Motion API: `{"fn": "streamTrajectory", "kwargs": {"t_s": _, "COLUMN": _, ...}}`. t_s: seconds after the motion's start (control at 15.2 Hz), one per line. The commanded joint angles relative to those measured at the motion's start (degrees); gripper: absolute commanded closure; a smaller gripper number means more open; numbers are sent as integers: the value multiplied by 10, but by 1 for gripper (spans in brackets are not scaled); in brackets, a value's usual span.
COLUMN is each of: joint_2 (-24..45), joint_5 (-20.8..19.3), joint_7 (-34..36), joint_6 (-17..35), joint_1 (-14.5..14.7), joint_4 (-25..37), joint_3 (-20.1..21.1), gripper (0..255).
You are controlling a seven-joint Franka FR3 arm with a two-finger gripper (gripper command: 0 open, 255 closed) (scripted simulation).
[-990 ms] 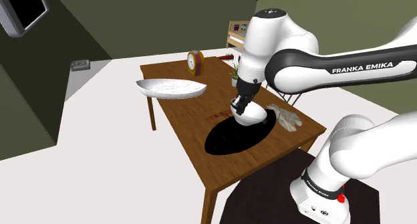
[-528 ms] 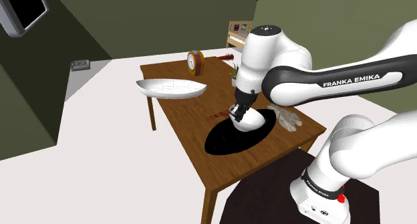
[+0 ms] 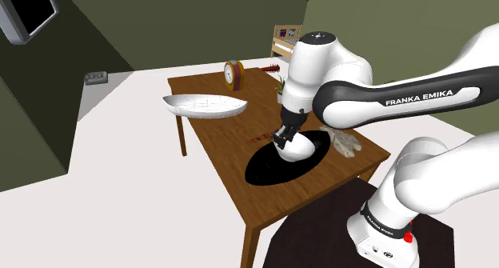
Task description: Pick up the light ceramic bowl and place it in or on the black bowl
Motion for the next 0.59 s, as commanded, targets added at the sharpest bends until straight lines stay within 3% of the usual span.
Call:
{"fn": "streamTrajectory", "kwargs": {"t_s": 0.0, "joint_2": 0, "joint_5": 0, "joint_7": 0, "joint_6": 0, "joint_1": 0, "joint_4": 0, "joint_3": 0, "gripper": 0}}
{"fn": "streamTrajectory", "kwargs": {"t_s": 0.26, "joint_2": 0, "joint_5": 0, "joint_7": 0, "joint_6": 0, "joint_1": 0, "joint_4": 0, "joint_3": 0, "gripper": 0}}
{"fn": "streamTrajectory", "kwargs": {"t_s": 0.53, "joint_2": -25, "joint_5": 2, "joint_7": -3, "joint_6": -82, "joint_1": 6, "joint_4": 58, "joint_3": -6, "gripper": 0}}
